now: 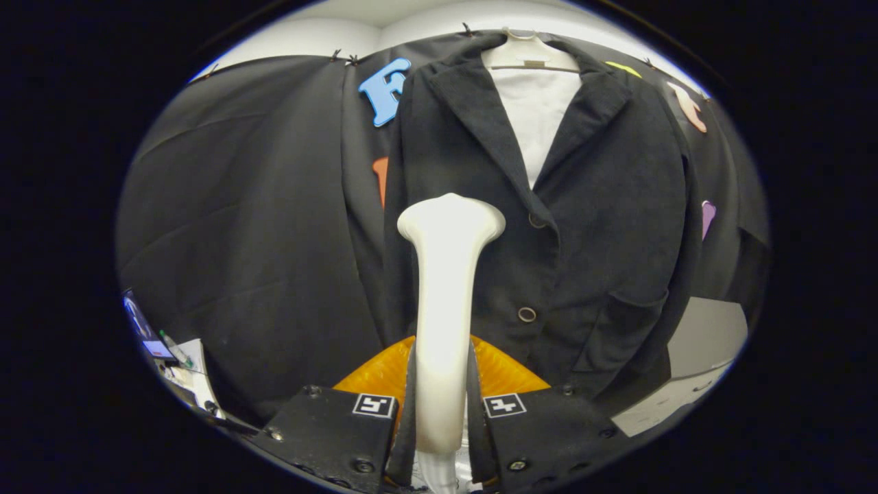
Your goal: Iron the clothes twice with a garment steamer, once on the left side and once on the right side.
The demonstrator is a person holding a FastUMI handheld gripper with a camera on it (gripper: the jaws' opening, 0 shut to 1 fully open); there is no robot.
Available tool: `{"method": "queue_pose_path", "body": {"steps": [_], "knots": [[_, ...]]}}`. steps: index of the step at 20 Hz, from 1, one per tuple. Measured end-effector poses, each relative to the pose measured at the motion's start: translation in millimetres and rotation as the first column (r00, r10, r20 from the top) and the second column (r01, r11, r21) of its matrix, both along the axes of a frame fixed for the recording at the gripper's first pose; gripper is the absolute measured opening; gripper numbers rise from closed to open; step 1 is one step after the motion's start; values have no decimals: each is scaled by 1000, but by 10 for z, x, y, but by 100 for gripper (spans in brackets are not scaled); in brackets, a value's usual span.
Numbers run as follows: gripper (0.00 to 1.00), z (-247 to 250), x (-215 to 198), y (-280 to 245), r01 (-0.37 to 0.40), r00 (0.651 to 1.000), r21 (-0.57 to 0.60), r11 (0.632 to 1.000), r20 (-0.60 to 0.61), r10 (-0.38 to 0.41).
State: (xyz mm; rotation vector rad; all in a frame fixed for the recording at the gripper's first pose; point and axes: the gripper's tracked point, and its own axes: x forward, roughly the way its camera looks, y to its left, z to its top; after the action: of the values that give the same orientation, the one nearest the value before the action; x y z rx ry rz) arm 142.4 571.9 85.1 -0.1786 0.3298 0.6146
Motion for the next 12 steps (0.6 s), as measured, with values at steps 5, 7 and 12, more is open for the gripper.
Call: {"method": "queue_pose_path", "body": {"steps": [5,7,12], "knots": [[34,-248,-19,-86,-9,999,-18,1000,-37,8],[34,-327,1,-113,-2,999,-27,1000,-51,0],[34,-473,75,-139,1,997,-47,999,-81,-5]]}}
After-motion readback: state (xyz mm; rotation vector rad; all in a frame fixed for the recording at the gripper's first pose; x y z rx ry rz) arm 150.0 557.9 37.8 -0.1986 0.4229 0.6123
